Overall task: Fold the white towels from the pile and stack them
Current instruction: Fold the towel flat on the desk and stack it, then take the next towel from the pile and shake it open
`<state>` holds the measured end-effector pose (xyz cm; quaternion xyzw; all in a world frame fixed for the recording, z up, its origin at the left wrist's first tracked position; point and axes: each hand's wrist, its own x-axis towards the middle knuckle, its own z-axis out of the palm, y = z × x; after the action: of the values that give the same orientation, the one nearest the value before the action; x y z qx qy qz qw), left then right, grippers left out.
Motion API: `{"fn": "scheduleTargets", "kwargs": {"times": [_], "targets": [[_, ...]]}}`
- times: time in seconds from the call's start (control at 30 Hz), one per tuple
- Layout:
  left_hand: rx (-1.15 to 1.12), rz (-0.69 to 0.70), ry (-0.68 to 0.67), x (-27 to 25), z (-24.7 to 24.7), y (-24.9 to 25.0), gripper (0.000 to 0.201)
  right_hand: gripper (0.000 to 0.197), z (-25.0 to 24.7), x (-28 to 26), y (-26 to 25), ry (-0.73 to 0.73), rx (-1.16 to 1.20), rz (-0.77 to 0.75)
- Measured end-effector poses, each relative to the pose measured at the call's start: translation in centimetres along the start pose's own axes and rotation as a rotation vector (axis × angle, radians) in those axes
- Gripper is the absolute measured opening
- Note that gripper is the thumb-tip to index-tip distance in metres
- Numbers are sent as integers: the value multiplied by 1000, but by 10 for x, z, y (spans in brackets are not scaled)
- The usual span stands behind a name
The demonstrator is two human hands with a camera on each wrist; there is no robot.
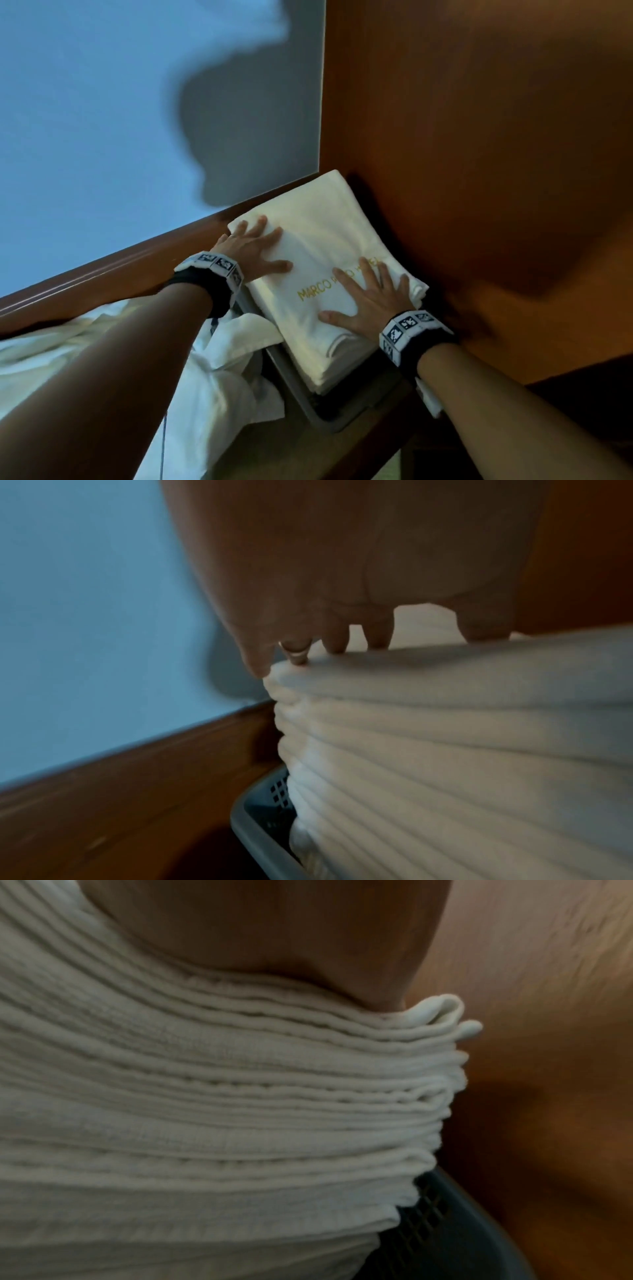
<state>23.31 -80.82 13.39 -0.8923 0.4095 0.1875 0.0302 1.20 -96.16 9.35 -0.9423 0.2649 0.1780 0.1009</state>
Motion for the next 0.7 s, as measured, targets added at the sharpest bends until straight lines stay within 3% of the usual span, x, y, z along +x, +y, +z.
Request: {"fn": "scheduleTargets", "kwargs": {"times": [0.1, 0.2, 0.27, 0.33, 0.4, 0.53, 0.7], "targets": [[-18, 20, 72, -32, -8, -16, 81, 102, -12, -9, -5, -35, -61, 43], [-117, -13, 256, -86, -5, -50, 72, 98, -24, -24, -24, -24, -164, 97], [-212, -88, 322, -129, 1, -84, 64, 78, -32, -42, -45, 32, -253, 89], [-237, -155, 306, -178, 8, -117, 62, 48, -32, -63, -70, 133, -312, 17], [-272, -196, 309, -230, 14, -148, 55, 36, -23, -86, -100, 244, -308, -65], [-319, -287, 420, -328, 22, -210, 43, 38, 5, -126, -173, 324, -140, -232], [-276, -436, 404, -422, 39, -276, 31, 39, 41, -160, -283, 201, -62, -370]]}}
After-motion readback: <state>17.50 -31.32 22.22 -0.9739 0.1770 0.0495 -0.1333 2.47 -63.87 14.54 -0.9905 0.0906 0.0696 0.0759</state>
